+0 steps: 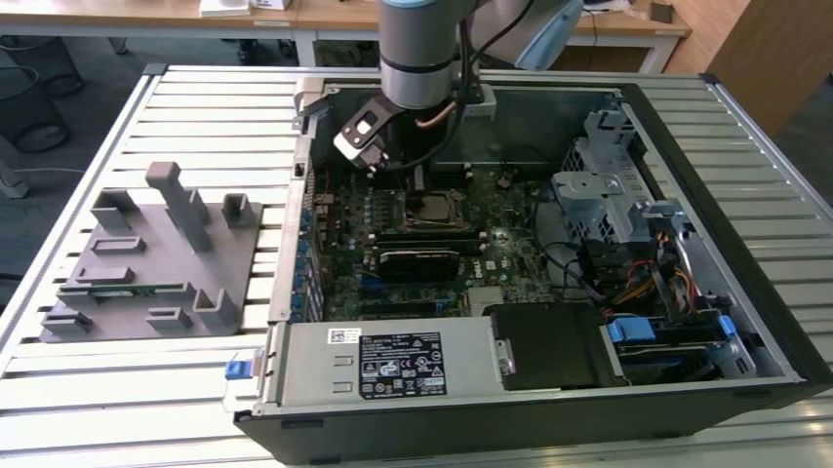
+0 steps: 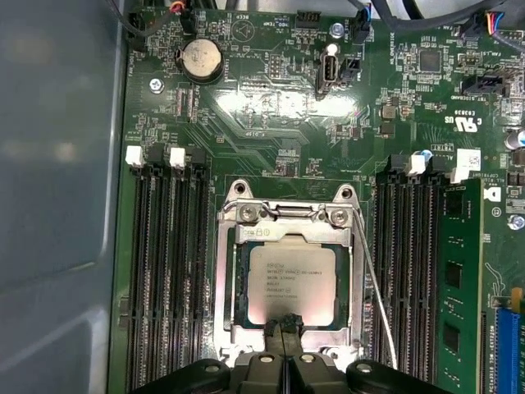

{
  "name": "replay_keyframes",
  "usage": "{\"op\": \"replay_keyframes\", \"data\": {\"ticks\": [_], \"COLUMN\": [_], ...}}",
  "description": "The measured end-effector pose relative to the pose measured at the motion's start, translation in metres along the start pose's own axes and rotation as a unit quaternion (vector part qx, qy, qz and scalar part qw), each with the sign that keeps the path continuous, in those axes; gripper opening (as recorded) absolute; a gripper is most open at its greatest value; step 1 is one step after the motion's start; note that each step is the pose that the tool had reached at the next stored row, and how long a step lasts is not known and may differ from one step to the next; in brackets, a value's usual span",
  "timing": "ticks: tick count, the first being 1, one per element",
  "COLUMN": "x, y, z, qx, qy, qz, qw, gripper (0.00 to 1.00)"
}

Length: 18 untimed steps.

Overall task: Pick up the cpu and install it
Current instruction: 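Close the cpu cover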

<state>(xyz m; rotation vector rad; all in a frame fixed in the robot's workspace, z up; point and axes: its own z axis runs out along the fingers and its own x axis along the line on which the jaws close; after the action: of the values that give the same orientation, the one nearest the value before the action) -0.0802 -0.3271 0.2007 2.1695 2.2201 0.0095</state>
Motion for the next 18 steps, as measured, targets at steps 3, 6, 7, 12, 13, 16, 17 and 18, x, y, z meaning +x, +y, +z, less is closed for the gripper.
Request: {"op": "replay_keyframes", "data": {"ticks": [3,6,7,12,13,16,17,18], "x": [0.0,0.0,0.0,0.0,0.0,-0.0001,-0.0001,-0.0001], "y": [-0.0001,-0.0001,-0.0001,-0.0002,-0.0002,-0.0001,-0.0001,-0.0001], "z": [0.001,0.0012,0.0012,-0.0014,-0.0024,-0.0056,-0.0064,-0.0068], "qx": [0.0001,0.0,0.0,0.0,0.0,0.0,0.0,0.0], "qy": [-0.0001,-0.0001,0.0,0.0,0.0,0.0,0.0,0.0], "qz": [0.0,0.0,0.0,0.0,0.0,0.0,0.0,0.0], "qw": [1.0,1.0,1.0,1.0,1.0,1.0,1.0,1.0], "gripper": [0.11,0.11,0.11,0.11,0.11,0.11,0.11,0.11]}}
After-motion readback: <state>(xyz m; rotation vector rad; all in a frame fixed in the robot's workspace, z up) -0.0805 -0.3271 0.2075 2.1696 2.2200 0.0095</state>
